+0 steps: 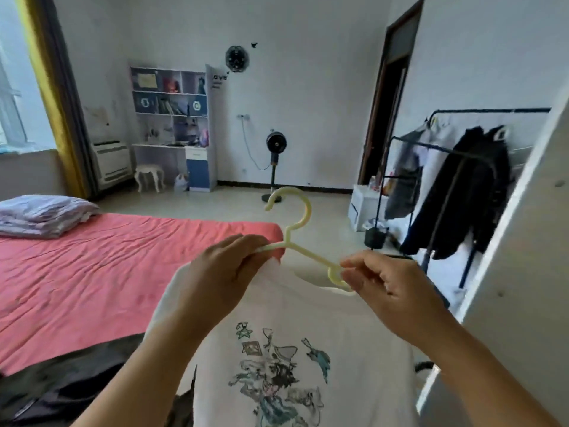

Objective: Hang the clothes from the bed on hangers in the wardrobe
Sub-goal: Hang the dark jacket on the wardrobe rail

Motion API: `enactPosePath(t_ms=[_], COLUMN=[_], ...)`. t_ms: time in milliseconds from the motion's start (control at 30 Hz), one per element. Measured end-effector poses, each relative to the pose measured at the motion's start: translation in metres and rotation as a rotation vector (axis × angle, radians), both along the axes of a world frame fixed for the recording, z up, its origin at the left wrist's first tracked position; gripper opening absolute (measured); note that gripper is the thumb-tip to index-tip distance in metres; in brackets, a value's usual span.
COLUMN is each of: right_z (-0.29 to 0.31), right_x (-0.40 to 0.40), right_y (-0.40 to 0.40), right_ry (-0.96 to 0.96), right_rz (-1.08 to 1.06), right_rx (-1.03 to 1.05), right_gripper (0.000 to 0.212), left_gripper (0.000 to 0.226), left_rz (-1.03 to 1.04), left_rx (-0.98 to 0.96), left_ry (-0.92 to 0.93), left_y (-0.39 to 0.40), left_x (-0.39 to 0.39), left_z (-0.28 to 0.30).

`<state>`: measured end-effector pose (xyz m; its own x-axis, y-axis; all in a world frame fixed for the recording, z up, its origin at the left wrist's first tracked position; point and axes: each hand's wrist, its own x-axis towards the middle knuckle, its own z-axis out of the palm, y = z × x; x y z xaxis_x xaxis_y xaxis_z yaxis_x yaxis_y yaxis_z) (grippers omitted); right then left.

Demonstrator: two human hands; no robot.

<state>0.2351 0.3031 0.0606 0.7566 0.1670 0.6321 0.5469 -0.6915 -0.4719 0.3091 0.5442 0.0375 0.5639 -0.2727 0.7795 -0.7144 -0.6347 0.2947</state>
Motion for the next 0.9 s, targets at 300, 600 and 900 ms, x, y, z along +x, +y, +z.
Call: enactPosePath(t_ms=[300, 600, 900], right_z=[0.029, 0.03, 0.022], right_x=[-0.112, -0.228, -0.265], right_y=[-0.12, -0.205, -0.186], right_ry=[0.011, 0.126, 0.066], right_rz=[-0.316, -0.635, -0.8], right_rx=[-0.062, 0.24, 0.328], right_gripper=[0.017, 0.052, 0.046], left_gripper=[0.02, 0.025, 0.033], left_rz=[-0.444, -0.735, -0.977], left_rx=[-0.118, -0.227, -0.068], left_ry=[0.021, 0.041, -0.036], left_y=[-0.167, -0.283, -0.328], left_x=[-0.029, -0.076, -0.1], left_z=[0.018, 0.022, 0.028])
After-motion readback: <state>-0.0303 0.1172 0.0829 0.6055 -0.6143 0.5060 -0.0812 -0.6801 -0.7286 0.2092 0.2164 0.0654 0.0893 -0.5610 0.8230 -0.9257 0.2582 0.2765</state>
